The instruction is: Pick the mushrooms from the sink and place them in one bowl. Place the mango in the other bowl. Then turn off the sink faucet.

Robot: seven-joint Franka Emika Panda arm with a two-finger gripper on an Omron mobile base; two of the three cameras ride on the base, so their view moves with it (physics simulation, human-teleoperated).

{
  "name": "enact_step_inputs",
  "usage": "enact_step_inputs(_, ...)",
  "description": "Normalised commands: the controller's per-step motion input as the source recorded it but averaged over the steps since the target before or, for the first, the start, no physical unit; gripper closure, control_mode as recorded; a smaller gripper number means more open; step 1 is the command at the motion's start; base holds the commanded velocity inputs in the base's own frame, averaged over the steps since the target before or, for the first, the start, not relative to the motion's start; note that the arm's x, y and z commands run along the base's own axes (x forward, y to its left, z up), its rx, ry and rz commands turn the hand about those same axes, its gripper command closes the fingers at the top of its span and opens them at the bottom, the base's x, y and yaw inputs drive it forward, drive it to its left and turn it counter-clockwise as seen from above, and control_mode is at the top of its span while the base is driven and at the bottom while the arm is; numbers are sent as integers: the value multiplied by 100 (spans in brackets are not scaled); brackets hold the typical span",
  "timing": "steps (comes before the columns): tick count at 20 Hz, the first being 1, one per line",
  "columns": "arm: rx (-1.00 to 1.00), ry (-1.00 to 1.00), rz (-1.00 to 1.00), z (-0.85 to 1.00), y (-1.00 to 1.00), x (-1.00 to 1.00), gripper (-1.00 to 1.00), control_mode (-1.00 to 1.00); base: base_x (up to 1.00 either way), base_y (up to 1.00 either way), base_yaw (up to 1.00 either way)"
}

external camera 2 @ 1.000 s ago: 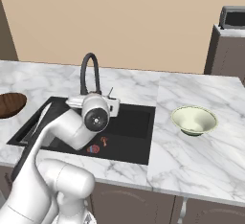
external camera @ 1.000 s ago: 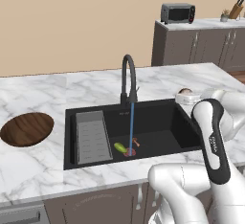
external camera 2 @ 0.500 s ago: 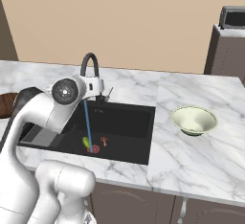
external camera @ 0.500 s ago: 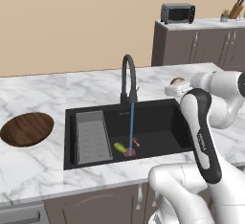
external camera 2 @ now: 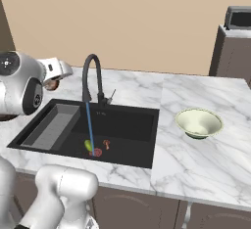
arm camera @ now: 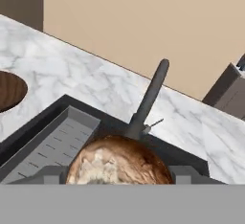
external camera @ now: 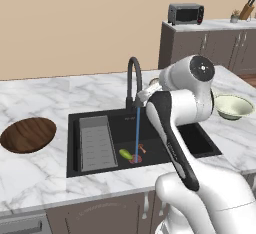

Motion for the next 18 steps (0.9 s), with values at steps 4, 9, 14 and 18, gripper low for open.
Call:
enact_step_inputs(4, -9, 17, 7, 3, 85, 0, 100, -100, 0, 0, 0)
enact_step_inputs(9, -3, 12, 22, -2, 66, 17, 100, -100, 0, 0, 0)
enact_step_inputs(14, 0, 12, 27, -3, 55, 27, 100, -100, 0, 0, 0)
enact_step_inputs(18, 0, 10, 16, -17, 69, 37, 100, -100, 0, 0, 0)
